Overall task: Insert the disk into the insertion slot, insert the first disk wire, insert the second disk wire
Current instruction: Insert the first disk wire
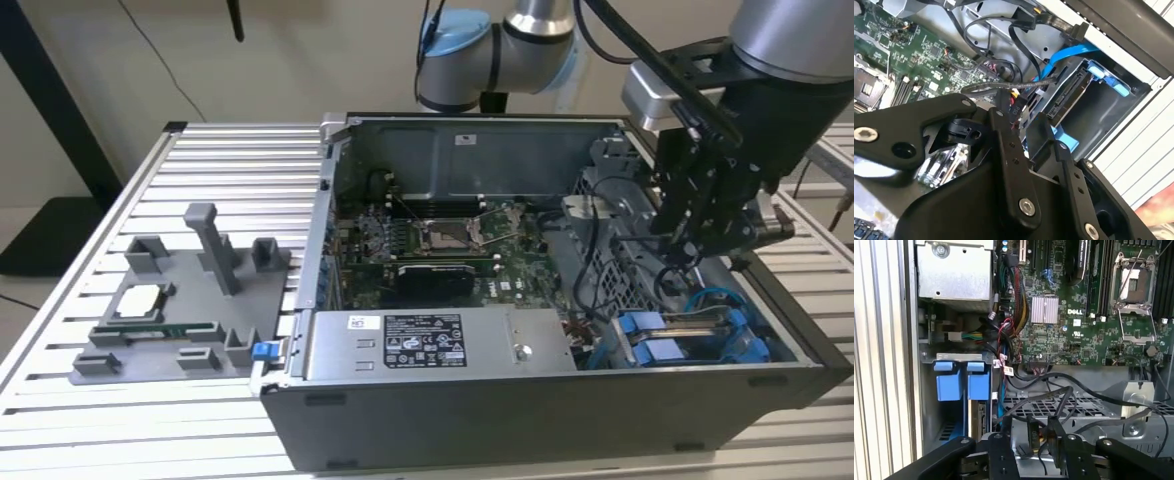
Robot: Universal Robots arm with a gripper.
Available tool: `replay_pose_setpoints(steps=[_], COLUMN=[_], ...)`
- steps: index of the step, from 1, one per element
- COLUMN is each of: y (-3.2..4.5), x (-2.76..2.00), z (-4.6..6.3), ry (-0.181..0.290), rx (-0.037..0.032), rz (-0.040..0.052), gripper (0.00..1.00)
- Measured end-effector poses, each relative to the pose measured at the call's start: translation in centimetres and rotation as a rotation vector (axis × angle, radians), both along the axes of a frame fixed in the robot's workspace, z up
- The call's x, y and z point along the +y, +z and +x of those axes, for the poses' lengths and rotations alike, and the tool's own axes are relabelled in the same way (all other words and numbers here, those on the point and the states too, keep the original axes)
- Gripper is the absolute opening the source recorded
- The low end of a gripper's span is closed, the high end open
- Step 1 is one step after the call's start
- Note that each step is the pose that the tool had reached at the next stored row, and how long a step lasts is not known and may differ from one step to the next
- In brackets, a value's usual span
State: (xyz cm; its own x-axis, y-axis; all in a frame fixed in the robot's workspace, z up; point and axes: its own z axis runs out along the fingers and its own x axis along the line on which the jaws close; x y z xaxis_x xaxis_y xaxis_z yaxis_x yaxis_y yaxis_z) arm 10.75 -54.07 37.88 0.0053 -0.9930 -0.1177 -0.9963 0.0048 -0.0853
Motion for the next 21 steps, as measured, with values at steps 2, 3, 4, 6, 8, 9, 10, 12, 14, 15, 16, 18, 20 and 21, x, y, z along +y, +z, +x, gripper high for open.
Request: replay_pose_setpoints(steps=[2, 3, 4, 6, 8, 9, 10, 12, 14, 15, 16, 18, 20, 21], y=[0.0, -0.01, 0.0, 0.0, 0.0, 0.0, 0.0, 0.0, 0.0, 0.0, 0.0, 0.0, 0.0, 0.0], x=[0.06, 0.05, 0.05, 0.06, 0.07, 0.06, 0.06, 0.06, 0.06, 0.06, 0.06, 0.06, 0.06, 0.06], z=[0.0, -0.01, 0.0, 0.03, 0.07, 0.08, 0.09, 0.1, 0.1, 0.1, 0.1, 0.1, 0.1, 0.12], ry=[0.0, 0.0, -0.001, -0.001, 0.0, 0.0, 0.0, -0.001, 0.0, -0.001, 0.0, 0.0, 0.0, 0.0], rx=[0.0, -0.0001, 0.0, 0.0, 0.0, 0.0, 0.0, 0.0, 0.0, 0.0, 0.0, 0.0, 0.0, 0.0], rz=[0.0, 0.0, 0.0, 0.0, 0.0, 0.0, 0.0, 0.0, -0.0001, 0.0, 0.0, -0.0001, -0.0002, -0.0009], gripper=[0.0, 0.0, 0.0, 0.0, 0.0, 0.0, 0.0, 0.0, 0.0, 0.0, 0.0, 0.0, 0.0, 0.0])
